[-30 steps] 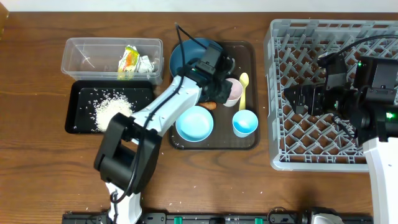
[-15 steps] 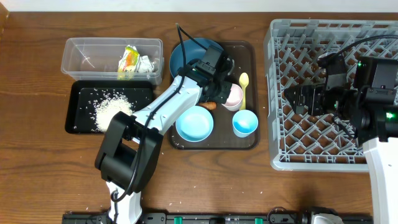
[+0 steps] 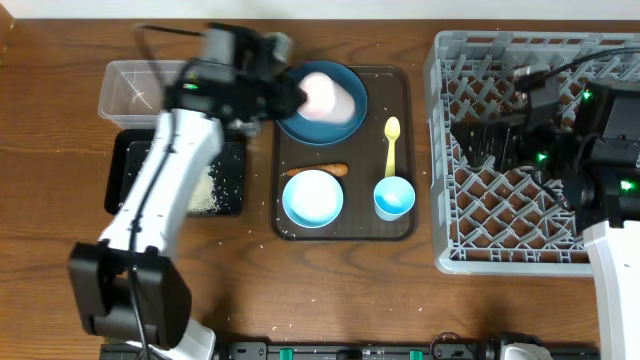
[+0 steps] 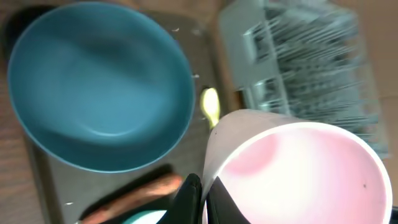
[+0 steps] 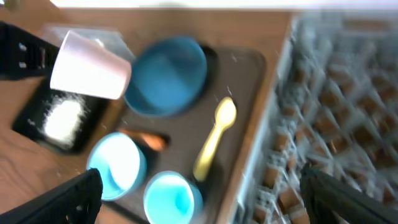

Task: Sort waste into correct bins and load items into the dishwasher rack
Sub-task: 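Grasp pink cup with left gripper and lift it, then hand pink cup from left gripper to right gripper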

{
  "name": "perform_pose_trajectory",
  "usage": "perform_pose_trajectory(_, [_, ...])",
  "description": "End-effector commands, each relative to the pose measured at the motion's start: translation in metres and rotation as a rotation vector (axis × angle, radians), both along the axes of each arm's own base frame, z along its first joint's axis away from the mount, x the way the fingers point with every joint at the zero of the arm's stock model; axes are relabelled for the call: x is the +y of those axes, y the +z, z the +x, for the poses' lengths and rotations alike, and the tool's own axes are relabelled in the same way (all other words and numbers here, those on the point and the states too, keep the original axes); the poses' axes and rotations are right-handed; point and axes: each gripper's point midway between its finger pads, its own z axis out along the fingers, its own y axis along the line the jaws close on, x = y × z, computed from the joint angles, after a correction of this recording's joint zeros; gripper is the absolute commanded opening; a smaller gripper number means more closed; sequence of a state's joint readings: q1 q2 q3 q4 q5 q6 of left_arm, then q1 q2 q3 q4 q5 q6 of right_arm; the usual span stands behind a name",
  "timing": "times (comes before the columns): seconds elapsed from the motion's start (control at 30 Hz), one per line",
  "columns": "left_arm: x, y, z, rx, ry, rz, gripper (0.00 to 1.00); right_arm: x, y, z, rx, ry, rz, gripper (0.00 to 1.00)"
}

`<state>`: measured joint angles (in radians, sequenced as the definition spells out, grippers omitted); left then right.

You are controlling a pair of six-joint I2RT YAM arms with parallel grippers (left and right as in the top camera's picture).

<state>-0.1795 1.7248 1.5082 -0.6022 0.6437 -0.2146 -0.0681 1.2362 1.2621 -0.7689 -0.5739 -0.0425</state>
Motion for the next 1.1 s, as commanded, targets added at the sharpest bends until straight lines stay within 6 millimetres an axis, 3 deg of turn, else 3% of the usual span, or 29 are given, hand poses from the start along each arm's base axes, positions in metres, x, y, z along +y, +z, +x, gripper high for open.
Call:
perform_pose_trajectory(0.0, [-0.018, 0.033, -0.025, 0.098, -0.178, -0.344, 0.06, 0.03, 0.015, -0.003, -0.036, 0.109, 0.164, 0.99])
perform_pose_trajectory(0.3, [-0.031, 0.081, -0.05, 0.061, -0.407, -0.611, 0.06, 0.089, 0.025, -0.012, -0.163, 0.369, 0.347, 0.96])
perform_pose_trajectory(0.53, [-0.042, 0.088, -0.061, 0.073, -0.466, -0.649, 0.06, 0.124, 0.037, -0.023, -0.251, 0.484, 0.354, 0.96])
perform_pose_trajectory(0.87, [-0.061, 0.089, -0.072, 0.086, -0.52, -0.648, 0.06, 0.143, 0.038, -0.019, -0.294, 0.486, 0.325, 0.95])
perform_pose_trajectory(1.07, [-0.071, 0.089, -0.079, 0.094, -0.547, -0.647, 0.06, 0.147, 0.037, -0.017, -0.303, 0.497, 0.327, 0.86])
